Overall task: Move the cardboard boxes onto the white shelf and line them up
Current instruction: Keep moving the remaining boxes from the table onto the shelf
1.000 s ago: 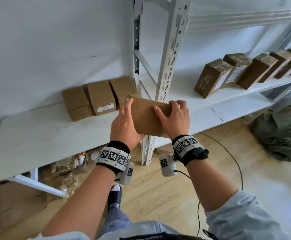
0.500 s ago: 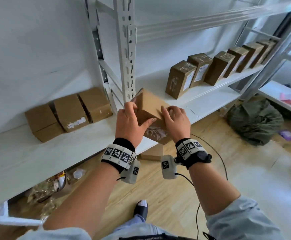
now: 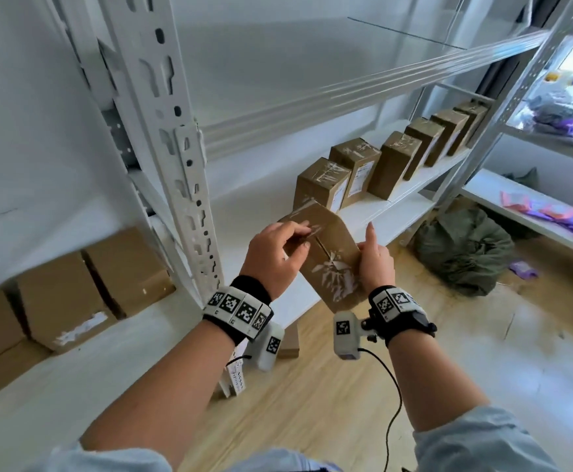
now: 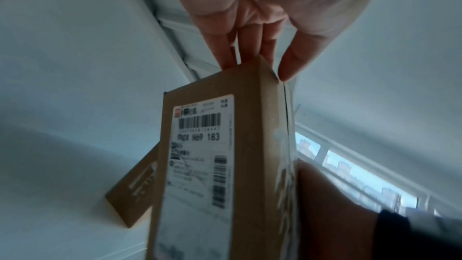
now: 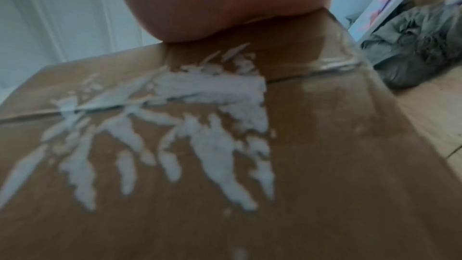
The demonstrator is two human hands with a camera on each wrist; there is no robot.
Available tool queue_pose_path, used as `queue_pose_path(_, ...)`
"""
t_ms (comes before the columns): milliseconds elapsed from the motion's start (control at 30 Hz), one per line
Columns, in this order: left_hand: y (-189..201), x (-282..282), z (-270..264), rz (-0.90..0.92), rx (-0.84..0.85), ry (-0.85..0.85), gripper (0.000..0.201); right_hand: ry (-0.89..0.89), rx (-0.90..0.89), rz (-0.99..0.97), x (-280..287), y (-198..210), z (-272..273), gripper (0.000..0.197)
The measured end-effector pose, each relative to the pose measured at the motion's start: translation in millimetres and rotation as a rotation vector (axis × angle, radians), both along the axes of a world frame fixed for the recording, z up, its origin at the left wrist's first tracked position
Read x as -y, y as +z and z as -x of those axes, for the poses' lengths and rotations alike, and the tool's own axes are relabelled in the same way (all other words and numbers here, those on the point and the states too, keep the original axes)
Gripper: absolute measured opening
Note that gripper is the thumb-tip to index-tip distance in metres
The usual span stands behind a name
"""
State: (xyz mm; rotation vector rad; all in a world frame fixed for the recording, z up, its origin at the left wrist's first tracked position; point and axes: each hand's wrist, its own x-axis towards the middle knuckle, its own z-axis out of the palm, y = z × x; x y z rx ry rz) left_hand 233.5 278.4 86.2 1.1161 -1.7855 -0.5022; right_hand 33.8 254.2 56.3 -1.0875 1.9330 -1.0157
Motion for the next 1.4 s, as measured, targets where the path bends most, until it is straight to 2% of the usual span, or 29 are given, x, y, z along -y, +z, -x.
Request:
queue_pose_path(67,4.5,19.6,6.0,-0.092,-0.103,-0.086,0.03,-0.044,0.024,-0.03,15.7,-2.9,7.8,0.085)
queue_pose_path(167,5.6,49.4,13.5,-0.213,-0.007,-0.112,0.042,-0.109,0.076,-0.013,38.7,1.1,14.7,0.072)
queue_pose_path(267,-2.4,73.2,15.2,-0.273,-0.037,-0.096,0.045,-0.041,0.064,0.016,68.9,-5.2,11.6,0.068)
queue_pose_path(367,-14.3,96.0,15.6,-0.277,0.045,0.061,0.047,0.065,0.117,0.045,106.0,-21.7,3.7,0.066)
queue_pose_path(433,-22.1,111.4,11.7,-0.282,0.109,0.203,0.046,0.156,0.195,0.043,127.1,-32.9,-2.7,0.072)
queue_pose_path(500,-24.3,124.8,9.4,-0.257,0.229,0.335,0.046,0.242,0.264,0.018,142.8,-34.9,-9.2,0.072)
queue_pose_path(600,-16.9,138.2,10.8,-0.229,0.408,0.498,0.046,0.405,0.308,0.012,166.0,-37.9,-19.6,0.05)
queue_pose_path(633,-14.1,142.6,11.7,-0.234,0.43,0.544,0.046,0.466,0.322,-0.003,175.5,-41.2,-23.1,0.05)
queue_pose_path(733,-7.9,154.9,10.2,-0.274,0.424,0.668,0.044,0.601,0.335,-0.059,197.9,-48.4,-37.1,0.065)
queue_pose_path(767,-7.9,158.9,9.9,-0.285,0.416,0.689,0.043,0.625,0.342,-0.064,205.5,-54.2,-42.5,0.061)
queue_pose_path(867,-21.7,169.5,15.4,-0.342,0.346,0.647,0.031,0.66,0.255,-0.007,222.4,-67.3,-53.4,0.03)
queue_pose_path(933,-41.4,173.4,19.6,-0.484,0.256,0.593,0.025,0.666,0.195,0.02,228.5,-72.0,-54.0,0.032)
queue_pose_path(1033,-72.0,171.5,17.2,-0.671,0.234,0.541,0.025,0.705,0.204,0.062,231.5,-76.7,-50.2,0.035)
queue_pose_path(1100,-86.3,166.9,11.4,-0.698,0.253,0.59,0.025,0.755,0.158,0.067,231.6,-83.3,-47.7,0.043)
queue_pose_path(1167,-94.9,164.0,4.3,-0.714,0.269,0.678,0.026,0.798,0.021,0.055,232.5,-94.1,-47.5,0.051)
queue_pose_path(1267,-103.2,165.8,-0.7,-0.806,0.244,0.722,0.042,0.807,-0.242,0.065,228.9,-108.2,-50.2,0.053)
queue_pose_path(1333,-107.6,171.8,2.8,-0.884,0.207,0.704,0.061,0.785,-0.256,0.028,226.3,-112.4,-51.7,0.057)
queue_pose_path(1400,-112.3,180.7,7.9,-0.937,0.143,0.671,0.07,0.76,-0.191,-0.04,226.6,-116.6,-52.5,0.06)
